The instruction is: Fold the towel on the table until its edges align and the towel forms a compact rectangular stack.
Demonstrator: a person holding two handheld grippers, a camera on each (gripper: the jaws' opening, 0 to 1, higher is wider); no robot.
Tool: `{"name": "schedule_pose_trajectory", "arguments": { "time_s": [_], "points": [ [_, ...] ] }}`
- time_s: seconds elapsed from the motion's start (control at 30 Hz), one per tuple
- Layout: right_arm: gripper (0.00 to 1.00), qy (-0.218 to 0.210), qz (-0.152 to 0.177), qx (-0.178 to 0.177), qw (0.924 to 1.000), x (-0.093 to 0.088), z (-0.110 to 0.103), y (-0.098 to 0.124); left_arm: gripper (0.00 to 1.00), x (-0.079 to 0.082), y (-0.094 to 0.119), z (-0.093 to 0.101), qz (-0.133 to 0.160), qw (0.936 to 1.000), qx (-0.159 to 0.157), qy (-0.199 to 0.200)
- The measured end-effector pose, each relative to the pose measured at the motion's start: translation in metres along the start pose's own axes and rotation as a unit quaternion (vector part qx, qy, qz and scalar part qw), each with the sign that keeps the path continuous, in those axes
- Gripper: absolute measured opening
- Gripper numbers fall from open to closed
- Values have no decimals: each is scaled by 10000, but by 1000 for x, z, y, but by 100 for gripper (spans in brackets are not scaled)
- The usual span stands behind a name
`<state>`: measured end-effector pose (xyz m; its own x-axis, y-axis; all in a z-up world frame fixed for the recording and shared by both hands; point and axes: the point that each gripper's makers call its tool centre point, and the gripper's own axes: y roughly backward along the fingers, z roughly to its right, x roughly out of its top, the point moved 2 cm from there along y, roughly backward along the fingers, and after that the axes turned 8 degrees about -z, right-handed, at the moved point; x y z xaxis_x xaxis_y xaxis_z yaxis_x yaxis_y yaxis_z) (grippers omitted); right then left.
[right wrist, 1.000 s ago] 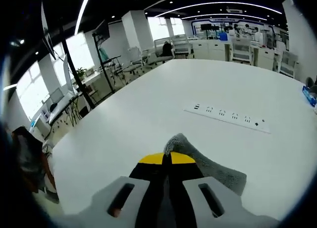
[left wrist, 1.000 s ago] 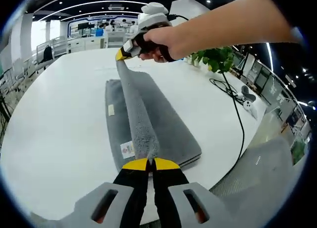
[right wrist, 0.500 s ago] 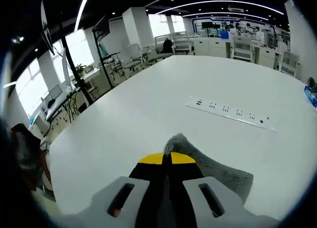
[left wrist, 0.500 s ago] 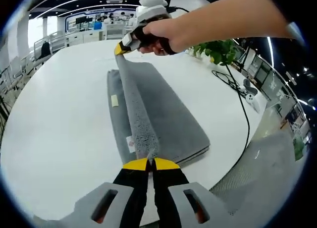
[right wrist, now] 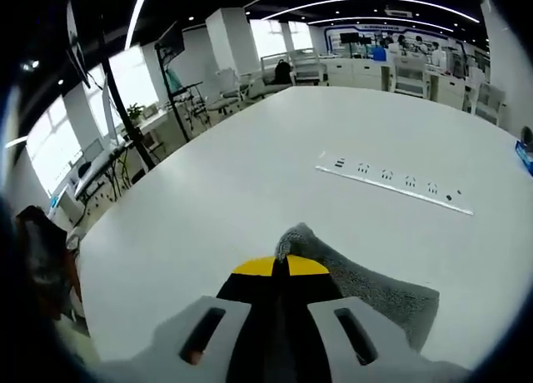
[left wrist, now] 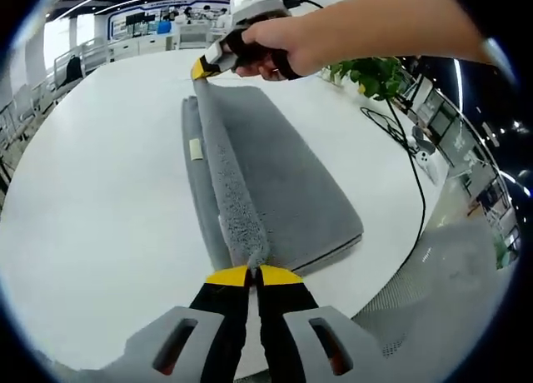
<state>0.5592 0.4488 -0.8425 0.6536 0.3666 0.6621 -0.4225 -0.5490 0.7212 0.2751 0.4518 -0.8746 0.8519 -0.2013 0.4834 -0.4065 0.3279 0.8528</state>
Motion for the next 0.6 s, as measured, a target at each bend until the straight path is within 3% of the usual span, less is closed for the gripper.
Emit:
{"name": "schedule_pose_trajectory", "arguments": {
  "time_s": [0.27, 0.33, 0.4, 0.6],
  "points": [
    [2, -218, 59, 97, 9997, -4, 1, -6, 4, -5, -5, -7, -140, 9999, -45, 81],
    [3, -375, 236, 365, 9984, 0, -5, -6, 5, -6, -4, -8, -155, 9998, -60, 108],
    [3, -199, 188, 260, 9993, 0, -2, -5, 5, -6, -3, -8, -156, 9998, -72, 142],
    [5, -234, 329, 368, 9985, 7, -3, 0, 7, -7, -1, -8, -145, 9997, -74, 183]
  ]
}}
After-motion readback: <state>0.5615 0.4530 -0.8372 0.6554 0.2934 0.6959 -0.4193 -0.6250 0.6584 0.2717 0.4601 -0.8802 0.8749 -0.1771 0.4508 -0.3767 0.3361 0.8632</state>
